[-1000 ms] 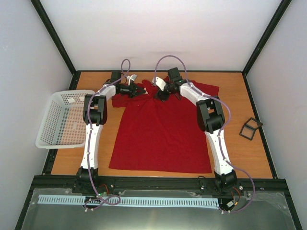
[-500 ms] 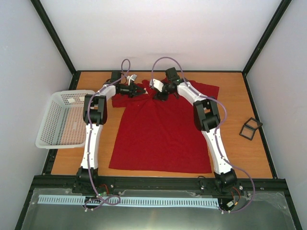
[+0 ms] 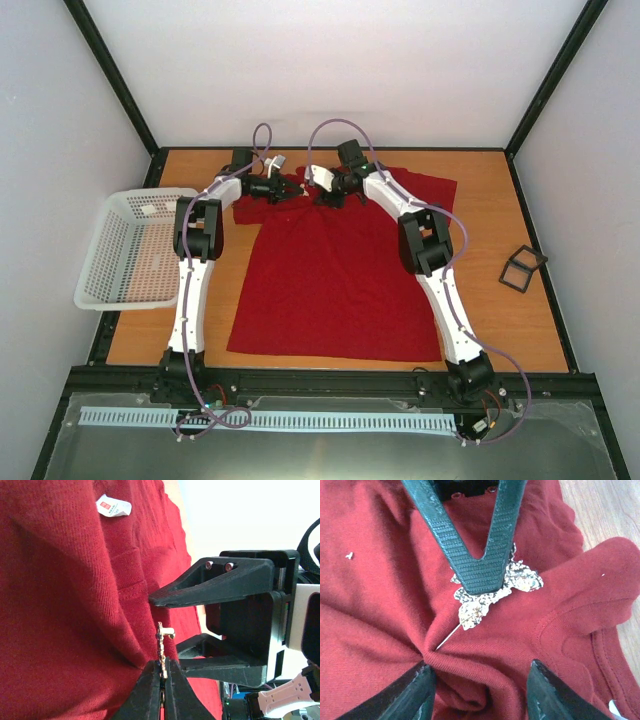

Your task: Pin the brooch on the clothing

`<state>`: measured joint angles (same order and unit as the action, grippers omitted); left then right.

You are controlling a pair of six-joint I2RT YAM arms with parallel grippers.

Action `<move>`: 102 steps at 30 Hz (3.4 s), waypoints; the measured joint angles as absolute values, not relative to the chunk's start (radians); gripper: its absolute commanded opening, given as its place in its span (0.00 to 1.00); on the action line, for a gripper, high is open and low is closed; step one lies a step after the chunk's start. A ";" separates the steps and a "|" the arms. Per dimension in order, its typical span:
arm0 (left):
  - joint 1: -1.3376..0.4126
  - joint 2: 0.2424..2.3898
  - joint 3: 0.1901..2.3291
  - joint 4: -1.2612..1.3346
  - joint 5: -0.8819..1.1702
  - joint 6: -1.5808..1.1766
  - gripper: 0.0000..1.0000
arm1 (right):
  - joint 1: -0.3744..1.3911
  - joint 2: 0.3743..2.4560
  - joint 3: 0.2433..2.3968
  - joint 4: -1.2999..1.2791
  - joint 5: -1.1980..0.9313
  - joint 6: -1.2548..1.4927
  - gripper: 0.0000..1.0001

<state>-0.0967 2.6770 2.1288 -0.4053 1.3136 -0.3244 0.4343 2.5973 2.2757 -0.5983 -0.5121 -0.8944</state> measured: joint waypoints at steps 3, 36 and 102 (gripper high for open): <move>-0.097 2.677 2.129 -0.406 1.314 -0.324 0.01 | 0.435 2.609 2.283 -0.599 -0.510 -0.897 0.41; -0.120 2.677 2.128 -0.424 1.304 -0.303 0.01 | 0.434 2.659 2.350 -0.627 -0.547 -0.862 0.03; -0.142 2.553 1.876 -0.180 1.336 -0.250 0.01 | 0.416 2.438 1.901 -0.356 -0.495 -0.874 0.71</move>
